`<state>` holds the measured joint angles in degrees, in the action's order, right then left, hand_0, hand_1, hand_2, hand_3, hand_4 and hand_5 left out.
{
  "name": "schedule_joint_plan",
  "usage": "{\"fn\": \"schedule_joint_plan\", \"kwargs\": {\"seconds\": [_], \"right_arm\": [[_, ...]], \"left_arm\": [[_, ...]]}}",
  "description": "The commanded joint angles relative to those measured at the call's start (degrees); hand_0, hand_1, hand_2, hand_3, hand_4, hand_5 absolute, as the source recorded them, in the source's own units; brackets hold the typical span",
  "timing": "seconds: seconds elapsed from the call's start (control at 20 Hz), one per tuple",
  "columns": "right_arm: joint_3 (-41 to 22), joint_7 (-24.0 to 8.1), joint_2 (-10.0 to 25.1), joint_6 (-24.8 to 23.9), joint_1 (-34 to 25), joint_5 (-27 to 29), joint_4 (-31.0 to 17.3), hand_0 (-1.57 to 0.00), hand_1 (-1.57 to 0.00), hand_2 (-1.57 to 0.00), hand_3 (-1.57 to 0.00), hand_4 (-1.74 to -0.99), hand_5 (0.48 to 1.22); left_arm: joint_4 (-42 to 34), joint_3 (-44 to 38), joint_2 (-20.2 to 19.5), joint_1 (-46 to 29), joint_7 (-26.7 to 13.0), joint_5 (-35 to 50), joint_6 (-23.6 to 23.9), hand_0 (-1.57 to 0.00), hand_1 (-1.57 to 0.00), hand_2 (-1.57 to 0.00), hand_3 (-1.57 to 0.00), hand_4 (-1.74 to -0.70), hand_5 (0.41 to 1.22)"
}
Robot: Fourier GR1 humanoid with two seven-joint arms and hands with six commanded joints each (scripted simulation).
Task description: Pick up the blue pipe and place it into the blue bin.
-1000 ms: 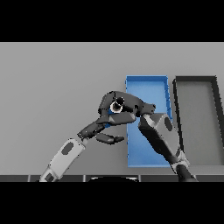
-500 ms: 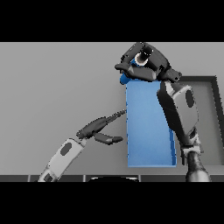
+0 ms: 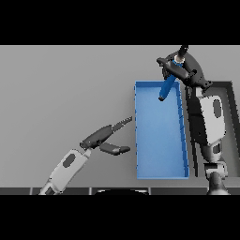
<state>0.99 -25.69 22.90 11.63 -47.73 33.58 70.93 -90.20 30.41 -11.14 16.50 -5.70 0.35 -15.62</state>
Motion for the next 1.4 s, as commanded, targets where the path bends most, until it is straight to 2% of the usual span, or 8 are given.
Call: {"fn": "schedule_joint_plan", "kwargs": {"seconds": [0.0,0.25,0.35,0.4,0.55,0.65,0.95,1.35], "right_arm": [[-0.12,-0.85,0.40,-0.96,1.56,-0.52,0.31,-1.57,-1.57,-1.57,-1.57,-1.499,1.221],[-1.92,-7.12,0.60,-7.85,10.82,-3.06,2.60,-1.57,-1.57,-1.57,-1.57,-1.499,1.221],[-3.78,-9.20,1.07,-8.88,13.13,-4.36,3.39,-1.57,-1.57,-1.57,-1.08,-1.586,1.221],[-4.57,-9.19,1.62,-8.44,14.16,-4.90,2.63,-1.57,-1.57,-1.57,-1.18,-1.569,1.221],[-9.76,-9.24,2.93,-10.05,17.27,-4.82,1.89,-1.57,-1.57,-1.57,-0.69,-1.653,1.205],[-15.88,-9.24,5.85,-13.75,16.42,-0.83,-1.32,-1.57,-1.57,-1.57,-1.01,-1.583,1.199],[-31.88,-9.26,13.22,-17.13,11.81,15.18,-5.69,-0.48,-0.45,-0.44,-0.26,-1.264,1.139],[-37.87,-8.82,17.67,-12.65,11.08,8.57,-1.41,-0.10,-0.08,-0.07,-0.04,-1.188,0.861]], "left_arm": [[-0.30,0.10,-0.63,-0.59,0.80,-0.20,-0.22,0.00,0.00,0.00,0.00,-0.83,0.464],[-1.01,-0.21,-1.08,-0.82,0.03,0.49,-0.47,0.00,0.00,0.00,0.00,-0.83,0.470],[-0.98,-0.28,-1.04,-0.29,-0.46,0.87,-0.77,0.00,0.00,0.00,0.00,-0.83,0.470],[-1.00,-0.02,-0.96,-0.85,-0.44,0.76,-0.74,0.00,0.00,0.00,0.00,-0.83,0.471],[-0.84,0.12,-0.76,-0.58,-0.54,0.32,-0.48,0.00,0.00,0.00,0.00,-0.83,0.475],[-1.55,1.03,-0.26,-1.36,-0.81,-0.27,-0.06,0.00,0.00,0.00,0.00,-0.83,0.474],[-0.02,0.30,-0.05,0.18,-0.48,-0.17,-0.23,0.00,0.00,0.00,0.00,-0.83,0.477],[-1.42,0.20,-1.17,-1.48,-0.10,0.35,-0.31,0.00,0.00,0.00,0.00,-0.83,0.471]]}}
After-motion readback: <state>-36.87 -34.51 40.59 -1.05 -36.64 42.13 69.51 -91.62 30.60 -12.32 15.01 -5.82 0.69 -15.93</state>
